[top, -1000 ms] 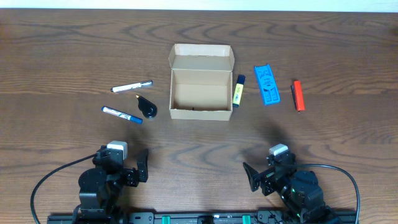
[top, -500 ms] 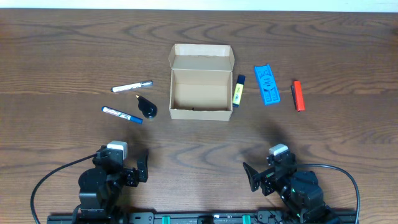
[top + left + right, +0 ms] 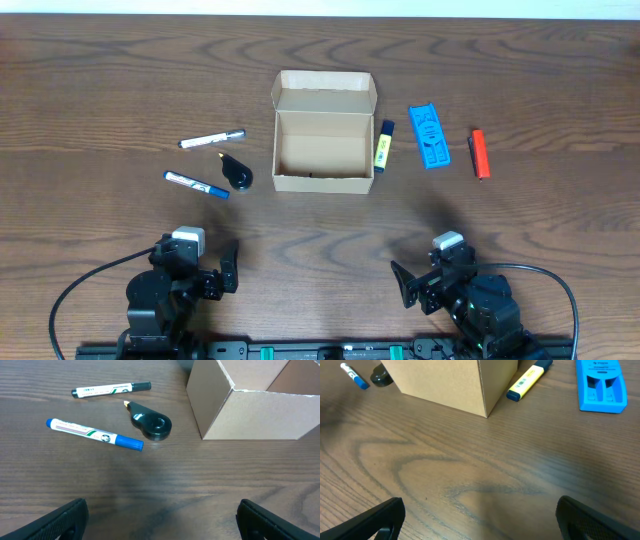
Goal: Pack container
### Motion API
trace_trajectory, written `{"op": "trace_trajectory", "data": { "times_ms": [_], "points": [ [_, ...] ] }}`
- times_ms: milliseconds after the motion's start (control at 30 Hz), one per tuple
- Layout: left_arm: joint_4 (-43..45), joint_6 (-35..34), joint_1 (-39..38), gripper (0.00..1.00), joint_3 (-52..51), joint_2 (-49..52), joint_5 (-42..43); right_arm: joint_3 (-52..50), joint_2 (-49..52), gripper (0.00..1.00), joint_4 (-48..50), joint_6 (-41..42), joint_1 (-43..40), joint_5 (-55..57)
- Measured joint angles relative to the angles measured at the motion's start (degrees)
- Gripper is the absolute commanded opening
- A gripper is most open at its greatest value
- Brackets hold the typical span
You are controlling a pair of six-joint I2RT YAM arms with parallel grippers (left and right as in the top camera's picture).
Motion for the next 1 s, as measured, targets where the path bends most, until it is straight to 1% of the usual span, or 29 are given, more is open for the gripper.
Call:
{"op": "trace_trajectory", "data": {
  "times_ms": [533, 633, 700, 767, 833, 933, 1000],
  "points": [
    [0.00, -0.02, 0.00, 0.95, 0.00, 0.00, 0.00, 0.00, 0.00, 0.99, 0.00, 0.00, 0.00, 0.00],
    [0.00, -0.02, 0.00, 0.95, 0.00, 0.00, 0.00, -0.04, 0.00, 0.99, 1.36, 0.35, 0.00, 0.00],
    [0.00, -0.02, 0.00, 0.95, 0.00, 0.00, 0.00, -0.15, 0.00, 0.99, 4.37, 3.02, 0.00, 0.00],
    [0.00, -0.02, 0.00, 0.95, 0.00, 0.00, 0.00, -0.17, -0.02, 0.99, 8.07, 8.00, 0.02, 0.22],
    [0.00, 0.00, 0.00, 0.95, 0.00, 0.00, 0.00, -0.15, -0.13, 0.99, 10.29, 15.23, 0.02, 0.63],
    [0.00, -0.02, 0.00, 0.95, 0.00, 0.00, 0.00, -0.17, -0.15, 0.99, 10.23, 26.93, 0.02, 0.83],
    [0.00, -0.02, 0.00, 0.95, -0.02, 0.00, 0.00, -0.17, -0.15, 0.99, 10.47, 31.39, 0.02, 1.51]
  ]
}}
